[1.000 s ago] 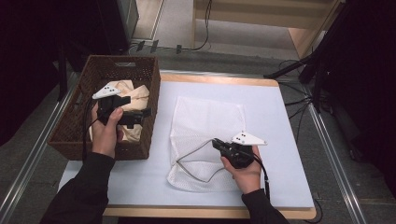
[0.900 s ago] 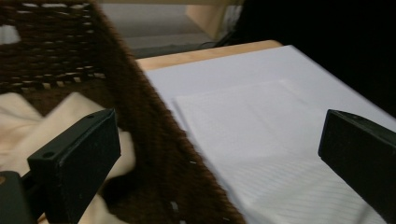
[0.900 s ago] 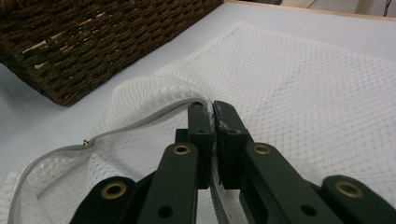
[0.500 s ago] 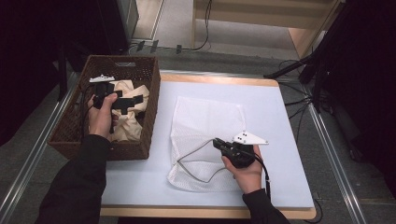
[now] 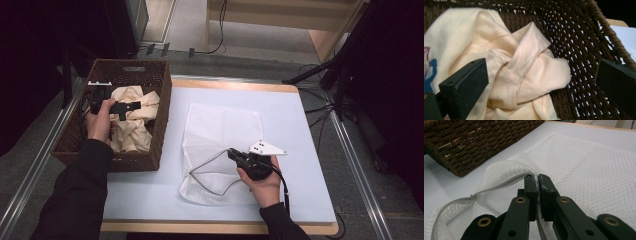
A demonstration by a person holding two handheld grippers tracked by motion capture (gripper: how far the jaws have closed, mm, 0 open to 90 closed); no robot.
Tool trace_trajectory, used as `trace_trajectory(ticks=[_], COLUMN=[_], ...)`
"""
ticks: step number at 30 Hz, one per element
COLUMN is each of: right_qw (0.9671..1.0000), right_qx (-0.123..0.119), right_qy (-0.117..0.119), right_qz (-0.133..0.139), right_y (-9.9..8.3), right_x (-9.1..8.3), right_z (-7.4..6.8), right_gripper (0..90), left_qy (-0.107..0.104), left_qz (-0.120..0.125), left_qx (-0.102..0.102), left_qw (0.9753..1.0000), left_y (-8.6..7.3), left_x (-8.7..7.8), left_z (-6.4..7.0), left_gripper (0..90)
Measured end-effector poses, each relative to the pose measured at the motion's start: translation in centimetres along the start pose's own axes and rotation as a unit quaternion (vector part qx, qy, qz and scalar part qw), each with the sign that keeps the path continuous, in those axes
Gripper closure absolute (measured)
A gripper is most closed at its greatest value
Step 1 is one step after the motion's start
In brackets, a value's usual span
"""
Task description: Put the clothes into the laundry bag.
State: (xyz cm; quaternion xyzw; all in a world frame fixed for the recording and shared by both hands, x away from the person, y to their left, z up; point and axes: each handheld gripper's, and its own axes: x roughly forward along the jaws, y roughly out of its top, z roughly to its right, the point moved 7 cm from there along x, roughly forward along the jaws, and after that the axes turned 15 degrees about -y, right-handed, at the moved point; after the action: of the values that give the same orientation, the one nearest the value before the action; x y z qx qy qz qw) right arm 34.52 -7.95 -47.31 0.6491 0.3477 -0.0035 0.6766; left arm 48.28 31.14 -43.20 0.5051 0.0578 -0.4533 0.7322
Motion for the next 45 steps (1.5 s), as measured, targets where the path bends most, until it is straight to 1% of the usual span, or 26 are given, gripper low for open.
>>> trace_trajectory(ticks=[3,4,6,10,13,15,17,20,22,23,26,27,28,29,30,31,32,33,34,35,36,37,38,39,41,45], right_qw=[1.0000,1.0000,1.0000,1.0000,1.0000,1.0000,1.0000,1.0000,1.0000,1.0000,1.0000,1.0000,1.0000,1.0000,1.0000,1.0000,1.0000,1.0000,1.0000,1.0000,1.0000,1.0000,1.0000,1.0000,1.0000,0.9999], right_qx=[0.002,0.002,0.001,-0.001,-0.002,0.000,-0.001,0.001,0.002,0.002,0.004,0.003,0.003,0.002,0.001,0.001,0.001,0.001,0.001,0.001,0.001,0.001,0.002,0.001,0.000,0.000], right_qy=[-0.001,-0.001,0.000,0.001,0.002,0.001,0.002,0.003,0.003,0.003,0.003,0.002,0.002,0.002,0.002,0.002,0.003,0.003,0.003,0.003,0.003,0.003,0.003,0.002,0.004,0.004], right_qz=[0.000,0.000,-0.002,-0.004,-0.002,-0.004,-0.003,-0.005,-0.005,-0.005,-0.006,-0.006,-0.006,-0.007,-0.006,-0.006,-0.006,-0.006,-0.006,-0.007,-0.007,-0.008,-0.007,-0.007,-0.008,-0.009], right_y=[0.0,0.0,-0.1,-0.2,-0.2,-0.2,-0.2,-0.3,-0.3,-0.3,-0.3,-0.3,-0.3,-0.3,-0.3,-0.3,-0.3,-0.3,-0.3,-0.3,-0.3,-0.3,-0.3,-0.3,-0.4,-0.4], right_x=[0.0,0.0,0.0,0.2,0.1,0.1,0.1,0.1,0.1,0.1,0.1,0.1,0.1,0.1,0.2,0.2,0.2,0.2,0.2,0.2,0.2,0.2,0.3,0.3,0.3,0.3], right_z=[0.1,0.1,0.0,-0.1,0.0,0.0,0.0,0.0,0.1,0.1,0.1,0.2,0.2,0.2,0.1,0.1,0.1,0.1,0.1,0.1,0.1,0.1,0.1,0.0,-0.1,0.0], right_gripper=[86.1,86.1,86.1,86.0,86.0,86.0,86.0,86.0,86.0,85.9,85.9,85.9,85.9,85.9,85.9,85.9,85.9,85.9,85.9,85.9,85.9,85.9,85.9,85.9,85.9,85.9], left_qy=[0.019,0.041,0.059,0.077,0.093,0.095,0.088,0.083,0.095,0.102,0.102,0.110,0.120,0.128,0.120,0.101,0.086,0.075,0.057,0.029,0.000,-0.055,-0.090,-0.102,-0.080,-0.030], left_qz=[-0.017,-0.032,-0.059,-0.074,-0.094,-0.108,-0.120,-0.165,-0.184,-0.199,-0.203,-0.206,-0.212,-0.217,-0.212,-0.207,-0.204,-0.206,-0.210,-0.215,-0.216,-0.220,-0.226,-0.227,-0.220,-0.222], left_qx=[-0.006,-0.006,-0.006,-0.014,-0.025,-0.038,-0.042,-0.056,-0.073,-0.085,-0.085,-0.080,-0.068,-0.052,-0.043,-0.047,-0.049,-0.045,-0.044,-0.044,-0.047,-0.049,-0.041,-0.030,-0.016,-0.005], left_qw=[0.9996,0.9986,0.9965,0.9942,0.9909,0.9888,0.9880,0.9812,0.9756,0.9711,0.9701,0.9690,0.9675,0.9664,0.9689,0.9719,0.9739,0.9746,0.9751,0.9751,0.9753,0.9728,0.9691,0.9681,0.9722,0.9745], left_y=[-0.3,-0.5,-1.0,-1.4,-1.9,-2.4,-2.8,-3.8,-4.2,-4.4,-4.4,-4.4,-4.4,-4.4,-4.2,-4.1,-4.1,-4.1,-4.1,-4.2,-4.2,-4.4,-4.5,-4.5,-4.3,-4.2], left_x=[0.1,0.1,0.5,0.6,0.8,0.9,1.3,2.0,2.3,2.3,2.5,2.6,2.6,2.6,2.6,2.7,2.9,3.0,3.1,3.2,3.4,3.7,4.0,4.2,4.4,4.3], left_z=[-0.7,-1.2,-1.6,-2.3,-2.7,-3.0,-2.9,-2.9,-3.0,-2.9,-2.7,-2.6,-2.5,-2.3,-2.0,-1.6,-1.2,-0.8,-0.4,0.1,0.6,1.6,2.4,3.1,3.2,2.3], left_gripper=[0.0,0.0,0.0,0.0,0.0,0.0,0.0,0.1,1.4,4.1,6.2,15.1,15.1,19.2,28.1,43.5,52.9,61.4,61.4,66.0,66.0,66.6,66.7,66.1,59.2,33.0])
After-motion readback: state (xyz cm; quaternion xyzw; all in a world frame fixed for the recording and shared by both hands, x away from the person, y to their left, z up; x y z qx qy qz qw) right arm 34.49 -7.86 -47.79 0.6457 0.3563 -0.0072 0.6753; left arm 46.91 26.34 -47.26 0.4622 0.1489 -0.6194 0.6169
